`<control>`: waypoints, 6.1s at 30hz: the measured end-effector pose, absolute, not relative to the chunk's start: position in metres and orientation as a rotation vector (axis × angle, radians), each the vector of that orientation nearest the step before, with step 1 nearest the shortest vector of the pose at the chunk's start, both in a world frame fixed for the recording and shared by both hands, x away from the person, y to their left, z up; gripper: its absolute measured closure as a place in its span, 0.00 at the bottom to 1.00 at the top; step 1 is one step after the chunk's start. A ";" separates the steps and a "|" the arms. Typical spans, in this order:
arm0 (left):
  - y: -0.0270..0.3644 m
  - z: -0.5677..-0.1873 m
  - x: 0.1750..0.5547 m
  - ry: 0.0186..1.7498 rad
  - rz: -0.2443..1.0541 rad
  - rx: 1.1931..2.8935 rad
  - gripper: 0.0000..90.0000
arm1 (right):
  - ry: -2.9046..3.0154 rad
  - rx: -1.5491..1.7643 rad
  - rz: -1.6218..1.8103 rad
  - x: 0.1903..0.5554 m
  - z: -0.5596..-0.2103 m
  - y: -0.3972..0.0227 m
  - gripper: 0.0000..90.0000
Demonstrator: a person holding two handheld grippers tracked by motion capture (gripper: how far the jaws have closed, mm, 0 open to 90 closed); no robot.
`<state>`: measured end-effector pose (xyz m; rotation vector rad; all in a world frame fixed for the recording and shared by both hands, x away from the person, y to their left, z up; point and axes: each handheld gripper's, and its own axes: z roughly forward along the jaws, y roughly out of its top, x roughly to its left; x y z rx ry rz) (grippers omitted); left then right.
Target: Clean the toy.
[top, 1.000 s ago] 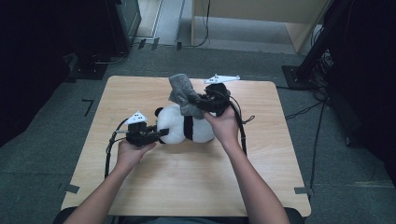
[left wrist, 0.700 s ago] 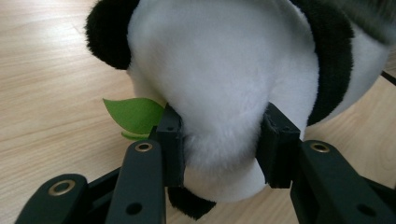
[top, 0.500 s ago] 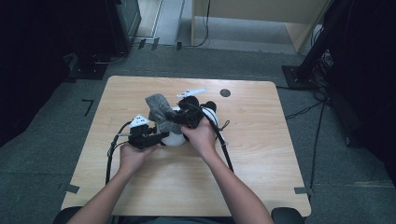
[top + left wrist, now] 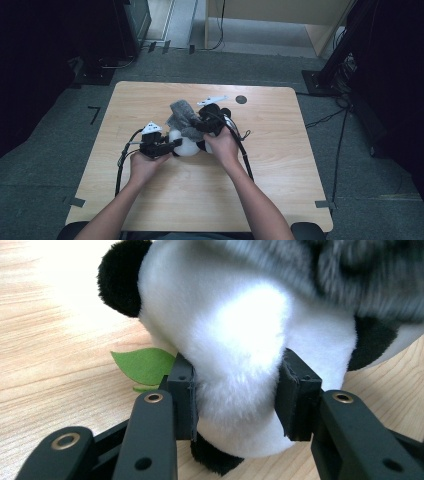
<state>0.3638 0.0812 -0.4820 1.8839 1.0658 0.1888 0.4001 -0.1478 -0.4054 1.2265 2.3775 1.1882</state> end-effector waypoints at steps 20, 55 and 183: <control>0.081 -0.482 0.367 1.069 0.181 1.884 0.65 | 2.230 1.379 1.241 0.399 -0.385 -0.231 0.88; 0.082 -0.485 0.368 1.080 0.162 1.857 0.64 | 2.279 1.245 1.429 0.390 -0.353 -0.196 0.88; 0.073 -0.489 0.366 0.877 0.303 1.900 0.71 | 2.191 1.337 1.564 0.405 -0.380 -0.230 0.88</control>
